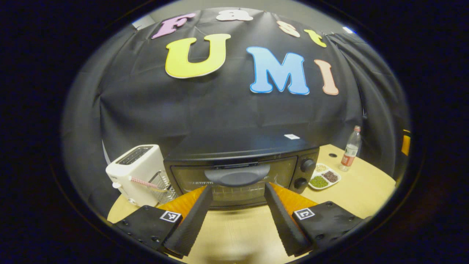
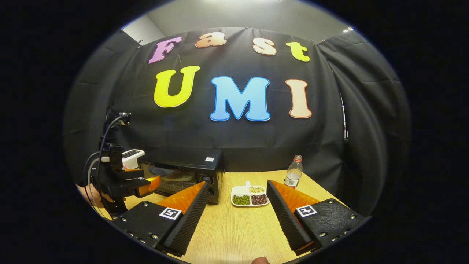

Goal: Open the electric oven with the left hand, put the food in, and close the electric oven.

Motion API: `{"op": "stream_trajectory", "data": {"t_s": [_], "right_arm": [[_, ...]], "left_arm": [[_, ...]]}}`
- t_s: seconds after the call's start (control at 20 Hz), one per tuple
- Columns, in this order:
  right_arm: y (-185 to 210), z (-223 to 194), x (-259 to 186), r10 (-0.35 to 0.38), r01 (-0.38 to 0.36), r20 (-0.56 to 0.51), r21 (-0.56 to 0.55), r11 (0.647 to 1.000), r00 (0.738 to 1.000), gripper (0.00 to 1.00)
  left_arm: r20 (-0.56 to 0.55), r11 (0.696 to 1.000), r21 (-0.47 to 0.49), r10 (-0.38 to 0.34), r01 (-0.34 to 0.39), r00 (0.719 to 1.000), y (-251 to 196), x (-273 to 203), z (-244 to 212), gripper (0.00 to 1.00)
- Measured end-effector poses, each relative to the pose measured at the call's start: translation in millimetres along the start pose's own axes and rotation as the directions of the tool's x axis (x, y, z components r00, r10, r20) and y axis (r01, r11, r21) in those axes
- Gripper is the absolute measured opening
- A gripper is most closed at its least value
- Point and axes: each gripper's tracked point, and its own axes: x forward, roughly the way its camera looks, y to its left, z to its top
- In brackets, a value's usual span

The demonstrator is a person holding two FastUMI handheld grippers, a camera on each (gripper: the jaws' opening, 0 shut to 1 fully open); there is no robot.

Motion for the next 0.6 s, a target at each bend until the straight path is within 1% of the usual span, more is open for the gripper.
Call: {"op": "stream_trajectory", "data": {"t_s": [0.15, 0.2, 0.25, 0.35, 0.4, 0.45, 0.5, 0.55, 0.6], "right_arm": [[-1.1, 15.9, -10.8, 0.021, -0.020, 0.047, -0.008, 1.000, 0.999, 0.98], [-2.8, 22.1, -13.9, 0.030, -0.029, 0.062, -0.014, 0.999, 0.998, 0.98], [-4.9, 26.9, -17.0, 0.042, -0.041, 0.073, -0.016, 0.999, 0.996, 0.98], [-9.9, 36.0, -28.6, 0.062, -0.061, 0.094, -0.013, 0.998, 0.994, 0.98], [-14.4, 39.8, -34.9, 0.067, -0.066, 0.103, -0.013, 0.998, 0.992, 0.98], [-18.8, 42.7, -41.5, 0.070, -0.069, 0.111, -0.011, 0.998, 0.991, 0.98], [-22.5, 46.2, -48.6, 0.076, -0.075, 0.122, -0.011, 0.997, 0.990, 0.98], [-26.2, 48.9, -55.9, 0.083, -0.082, 0.133, -0.015, 0.997, 0.988, 0.98], [-29.4, 50.7, -62.9, 0.091, -0.089, 0.144, -0.018, 0.996, 0.985, 0.98]], "left_arm": [[0.082, 1.000, 0.012, 0.007, -0.009, 0.997, -9.6, -30.2, 32.3, 0.96], [0.105, 1.000, 0.012, 0.013, -0.014, 0.994, -13.7, -42.1, 40.9, 1.00], [0.122, 1.000, 0.007, 0.022, -0.023, 0.992, -18.4, -57.6, 48.7, 1.00], [0.158, 0.999, -0.009, 0.032, -0.031, 0.987, -29.6, -90.2, 63.1, 0.91], [0.171, 0.999, -0.012, 0.037, -0.036, 0.985, -35.0, -106.8, 69.6, 0.96], [0.183, 0.999, -0.014, 0.048, -0.046, 0.982, -38.8, -123.2, 75.0, 0.96], [0.198, 0.998, -0.016, 0.058, -0.056, 0.978, -43.2, -139.7, 80.3, 1.00], [0.213, 0.998, -0.019, 0.068, -0.066, 0.975, -47.8, -155.9, 85.8, 0.96], [0.225, 0.997, -0.024, 0.082, -0.078, 0.971, -52.3, -171.3, 88.7, 0.96]]}}
